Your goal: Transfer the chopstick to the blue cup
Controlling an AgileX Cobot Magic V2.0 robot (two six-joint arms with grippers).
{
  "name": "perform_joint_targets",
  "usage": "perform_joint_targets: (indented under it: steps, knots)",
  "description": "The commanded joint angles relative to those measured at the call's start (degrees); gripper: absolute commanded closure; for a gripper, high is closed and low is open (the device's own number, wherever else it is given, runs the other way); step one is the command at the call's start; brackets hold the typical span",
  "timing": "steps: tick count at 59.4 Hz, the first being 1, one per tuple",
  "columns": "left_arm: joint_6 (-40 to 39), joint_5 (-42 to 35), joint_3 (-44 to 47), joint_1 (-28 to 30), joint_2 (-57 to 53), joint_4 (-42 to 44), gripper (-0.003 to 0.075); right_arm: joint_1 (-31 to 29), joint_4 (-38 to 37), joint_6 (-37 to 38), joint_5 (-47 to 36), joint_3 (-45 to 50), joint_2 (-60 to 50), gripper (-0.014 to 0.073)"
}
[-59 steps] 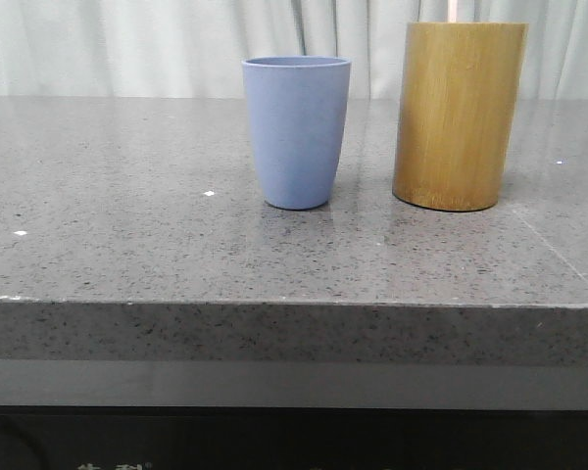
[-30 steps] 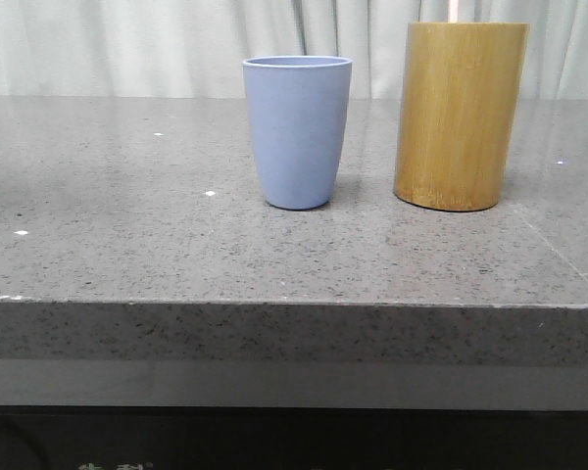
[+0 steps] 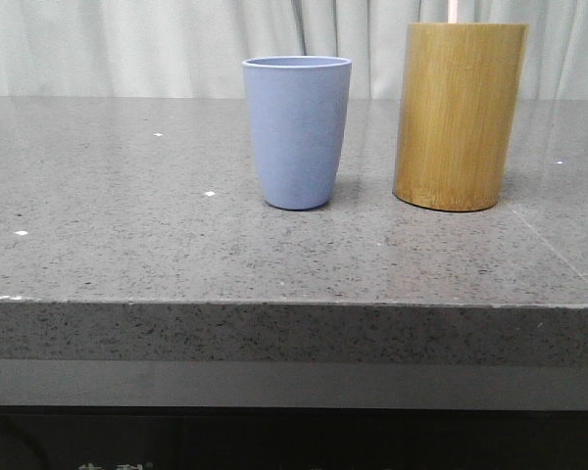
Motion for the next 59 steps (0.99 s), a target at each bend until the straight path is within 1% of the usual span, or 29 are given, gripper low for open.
perform_joint_targets:
  steps: [1, 7, 15, 22, 28, 35, 50, 59]
  knots:
    - [0.0, -8.9, 5.9, 0.1, -6.9, -0.5, 0.0739, -0.2, 0.3, -0.2, -4.5, -1.8, 0.9, -0.0013]
    - [0.0, -10.2, 13.1, 0.1, -14.6, -0.5, 0.0739, -0.2, 0.3, -0.2, -4.5, -1.8, 0.9, -0.0013]
    - [0.0, -12.0, 20.0, 0.1, -23.9, -0.5, 0.0739, -0.2, 0.4, -0.2, -4.6, -1.8, 1.0, -0.0013]
    - [0.0, -12.1, 23.0, 0.1, -29.4, -0.5, 0.0739, -0.2, 0.9, -0.2, -4.9, -2.0, 2.3, -0.0013]
    - [0.0, -12.1, 23.8, 0.1, -31.4, -0.5, 0.0739, -0.1, 1.8, -0.2, -5.4, -4.0, 6.2, -0.0006]
    - [0.0, -11.7, 23.8, 0.1, -31.8, -0.5, 0.0739, 1.6, 2.1, -0.2, -8.0, -8.4, 13.4, -0.0006]
    - [0.0, -11.6, 24.1, 0.1, -31.7, -0.5, 0.0739, 8.3, 2.1, -0.2, -15.4, -20.7, 33.8, -0.0006]
    - [0.0, -11.6, 24.1, 0.1, -31.7, -0.5, 0.0739, 11.2, 2.1, -0.2, -15.9, -29.4, 44.2, -0.0006]
